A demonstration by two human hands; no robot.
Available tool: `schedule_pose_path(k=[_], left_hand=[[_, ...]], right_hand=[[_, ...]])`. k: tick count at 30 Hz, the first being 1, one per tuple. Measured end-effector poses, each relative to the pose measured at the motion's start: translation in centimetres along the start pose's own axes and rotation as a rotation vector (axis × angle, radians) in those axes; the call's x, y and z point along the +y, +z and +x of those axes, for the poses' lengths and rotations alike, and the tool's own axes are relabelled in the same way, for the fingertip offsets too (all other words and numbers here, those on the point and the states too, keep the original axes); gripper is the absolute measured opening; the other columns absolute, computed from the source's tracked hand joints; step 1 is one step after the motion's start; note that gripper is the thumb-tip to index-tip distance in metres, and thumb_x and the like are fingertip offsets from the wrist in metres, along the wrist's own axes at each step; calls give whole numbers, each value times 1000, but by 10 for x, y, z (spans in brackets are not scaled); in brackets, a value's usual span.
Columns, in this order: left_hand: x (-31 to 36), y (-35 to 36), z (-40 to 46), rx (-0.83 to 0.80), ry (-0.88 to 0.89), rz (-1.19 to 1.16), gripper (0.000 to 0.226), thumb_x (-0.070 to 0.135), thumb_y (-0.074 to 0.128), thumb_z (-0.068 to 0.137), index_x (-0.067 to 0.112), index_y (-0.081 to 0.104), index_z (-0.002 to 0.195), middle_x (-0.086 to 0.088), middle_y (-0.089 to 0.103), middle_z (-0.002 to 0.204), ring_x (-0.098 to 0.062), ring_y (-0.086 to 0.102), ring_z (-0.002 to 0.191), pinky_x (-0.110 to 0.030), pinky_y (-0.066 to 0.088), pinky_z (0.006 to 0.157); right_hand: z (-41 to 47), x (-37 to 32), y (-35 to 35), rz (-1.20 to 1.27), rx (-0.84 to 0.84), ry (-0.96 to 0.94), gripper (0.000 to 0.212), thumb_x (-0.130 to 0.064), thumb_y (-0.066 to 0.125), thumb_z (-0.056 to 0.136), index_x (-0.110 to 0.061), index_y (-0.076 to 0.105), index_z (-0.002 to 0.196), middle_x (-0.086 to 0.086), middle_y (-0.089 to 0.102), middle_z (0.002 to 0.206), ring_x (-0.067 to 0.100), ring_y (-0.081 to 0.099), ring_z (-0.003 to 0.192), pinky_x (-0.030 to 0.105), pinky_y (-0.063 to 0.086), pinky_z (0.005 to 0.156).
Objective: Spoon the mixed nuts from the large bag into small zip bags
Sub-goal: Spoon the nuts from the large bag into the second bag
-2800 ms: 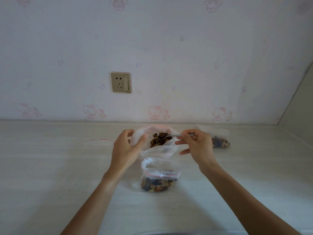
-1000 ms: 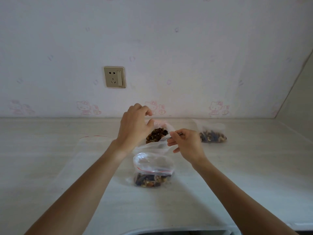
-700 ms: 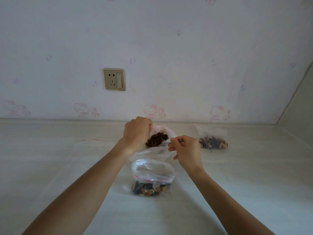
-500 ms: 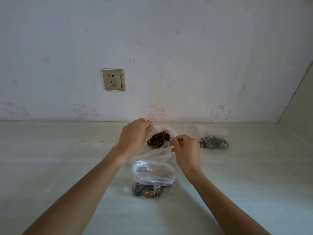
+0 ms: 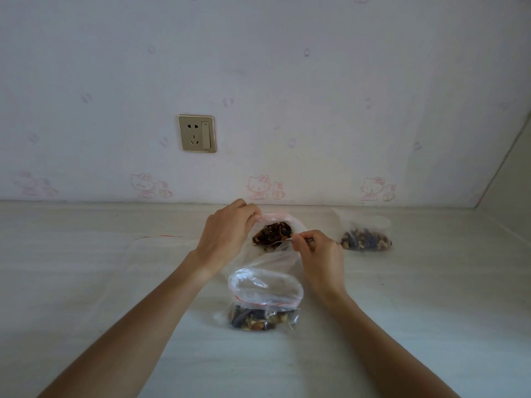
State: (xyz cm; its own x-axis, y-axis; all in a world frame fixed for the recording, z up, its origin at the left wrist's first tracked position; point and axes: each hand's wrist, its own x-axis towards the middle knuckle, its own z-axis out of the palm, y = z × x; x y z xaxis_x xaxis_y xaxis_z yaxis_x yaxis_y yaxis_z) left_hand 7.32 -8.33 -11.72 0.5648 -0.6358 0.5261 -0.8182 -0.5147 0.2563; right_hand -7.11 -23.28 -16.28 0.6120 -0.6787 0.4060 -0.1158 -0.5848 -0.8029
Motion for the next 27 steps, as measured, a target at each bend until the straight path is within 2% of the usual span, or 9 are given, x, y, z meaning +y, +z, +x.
schedule_pose_path(k=[3,9,12,15,18,20,27], left_hand=[[-1,-1,1,-5,-22,-7,27,35,47,109,25,71,117,9,64,107,-18,65,90,-35,51,74],[0,4,-1,-6,36,-32,27,36,48,109,26,72,115,12,63,106,-14,64,83,-31,47,68],[-3,5,-2,8,60,-41,26,37,49,108,27,73,114,15,62,104,-10,60,78,-28,42,65],[-6,7,-3,17,63,-36,26,37,49,109,27,72,114,16,61,103,-5,54,75,-27,41,63],[-8,6,-1,28,43,-37,26,37,49,109,27,72,115,15,62,103,-6,57,76,-27,41,62],[-9,6,0,30,41,-42,27,37,48,109,26,72,115,14,63,103,-7,60,78,-27,43,63],[-8,4,4,13,-16,-44,28,39,48,108,28,72,117,13,63,104,-9,62,83,-26,44,65]], right_hand=[[0,3,1,30,-1,4,13,-27,68,98,-16,74,95,-8,75,73,9,71,70,44,59,66],[2,4,8,79,-29,37,12,-29,64,100,-20,72,99,-10,77,79,10,75,78,49,61,67],[4,4,11,151,-34,127,10,-28,64,100,-26,71,94,-11,77,77,8,75,77,51,61,71],[6,4,9,228,-38,190,11,-23,65,100,-23,72,92,-10,78,77,9,76,76,44,62,68],[6,4,4,302,-27,209,12,-18,66,99,-20,73,90,-9,78,76,10,77,73,32,57,55],[7,3,-1,344,-30,219,12,-15,66,99,-18,73,90,-8,79,76,8,77,74,26,58,51],[10,-3,-15,496,-38,293,6,-13,67,99,-11,73,96,1,79,78,14,78,80,28,61,54]])
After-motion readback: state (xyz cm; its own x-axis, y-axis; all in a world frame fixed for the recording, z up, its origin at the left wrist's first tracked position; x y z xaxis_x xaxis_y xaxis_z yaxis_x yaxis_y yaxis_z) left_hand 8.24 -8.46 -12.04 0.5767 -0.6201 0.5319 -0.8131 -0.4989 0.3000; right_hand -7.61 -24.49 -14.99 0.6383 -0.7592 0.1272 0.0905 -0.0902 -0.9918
